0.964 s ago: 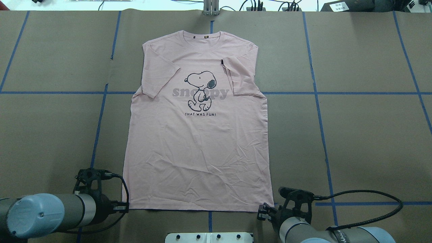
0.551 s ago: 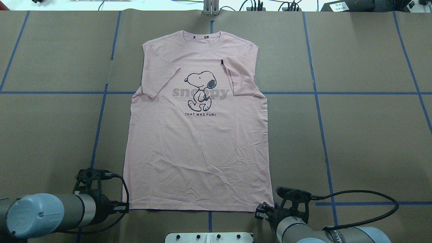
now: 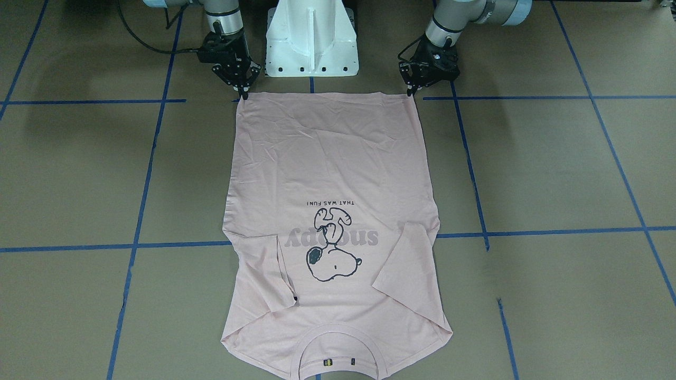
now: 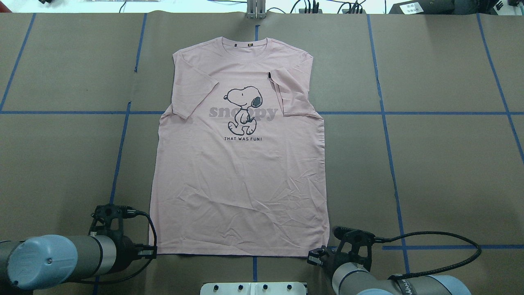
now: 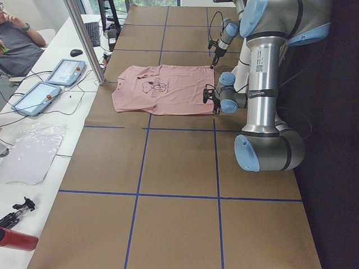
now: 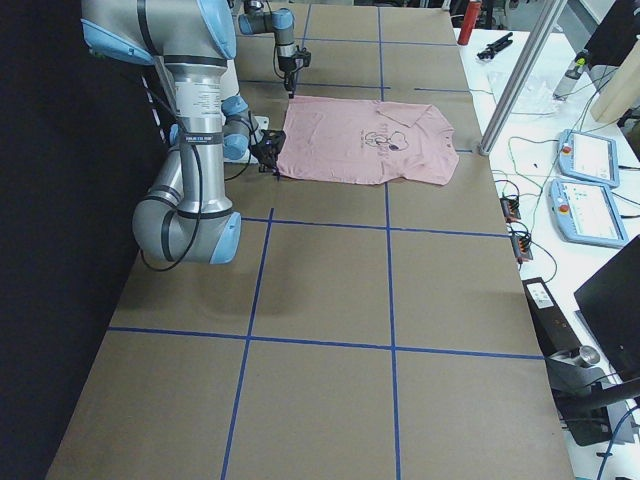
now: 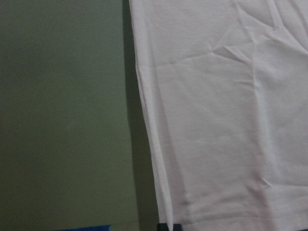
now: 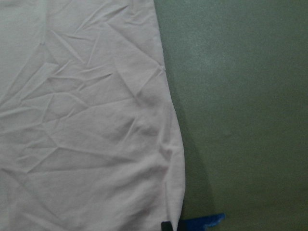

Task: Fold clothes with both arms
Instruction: 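Grasp the hem corners nearest the robot with both grippers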

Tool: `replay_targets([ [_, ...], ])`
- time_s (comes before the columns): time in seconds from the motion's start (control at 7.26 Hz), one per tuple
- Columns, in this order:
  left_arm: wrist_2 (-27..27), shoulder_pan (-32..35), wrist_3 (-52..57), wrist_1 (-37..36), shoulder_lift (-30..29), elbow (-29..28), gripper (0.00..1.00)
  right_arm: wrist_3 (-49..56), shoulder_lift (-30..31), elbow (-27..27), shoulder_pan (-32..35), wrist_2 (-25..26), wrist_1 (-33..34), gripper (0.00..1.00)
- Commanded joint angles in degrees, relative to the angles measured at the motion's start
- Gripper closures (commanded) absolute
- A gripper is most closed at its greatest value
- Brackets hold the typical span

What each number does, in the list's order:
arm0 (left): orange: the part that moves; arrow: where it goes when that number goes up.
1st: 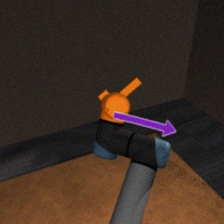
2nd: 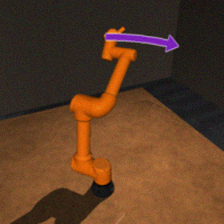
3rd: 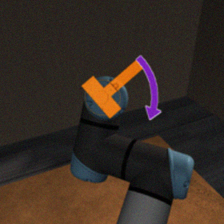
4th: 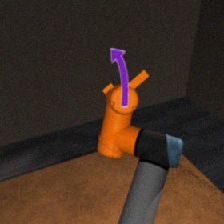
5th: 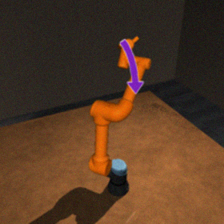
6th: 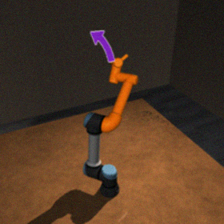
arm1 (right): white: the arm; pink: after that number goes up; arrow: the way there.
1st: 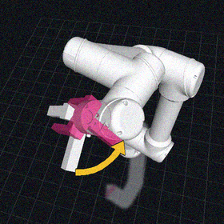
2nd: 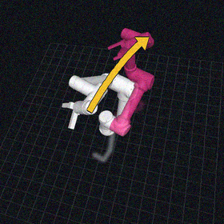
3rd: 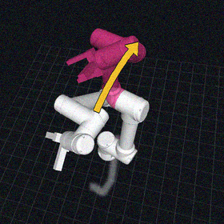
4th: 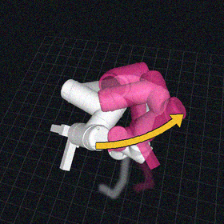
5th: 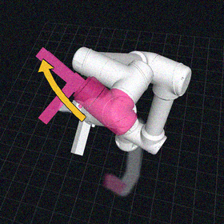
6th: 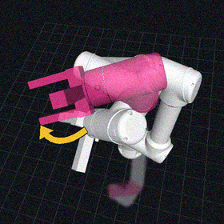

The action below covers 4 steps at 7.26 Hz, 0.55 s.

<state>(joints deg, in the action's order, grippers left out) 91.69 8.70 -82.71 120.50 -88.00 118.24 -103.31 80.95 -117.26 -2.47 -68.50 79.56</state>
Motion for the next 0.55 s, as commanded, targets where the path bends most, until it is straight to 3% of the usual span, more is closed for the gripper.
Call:
replay_targets([
  [0.0, 0.4, 0.3, 0.3, -0.7, 0.0, 3.5, 1.0, 0.6, 0.6, -2.9, 1.1, -0.4, 0.2, 1.0],
  [0.14, 4.0, 0.5, 0.5, -6.5, -0.3, 8.9, 1.0, 1.0, 2.3, -8.0, 1.9, -1.5, 2.3, 1.0],
  [0.28, 8.5, 0.9, 0.6, -15.0, -0.5, 16.2, 1.0, 2.7, 2.3, -15.1, 2.6, -4.1, 8.9, 1.0],
  [0.41, 9.6, 1.0, 0.8, -23.3, -2.4, 23.5, 1.0, 2.9, 1.7, -22.5, 2.9, -6.0, 16.4, 1.0],
])
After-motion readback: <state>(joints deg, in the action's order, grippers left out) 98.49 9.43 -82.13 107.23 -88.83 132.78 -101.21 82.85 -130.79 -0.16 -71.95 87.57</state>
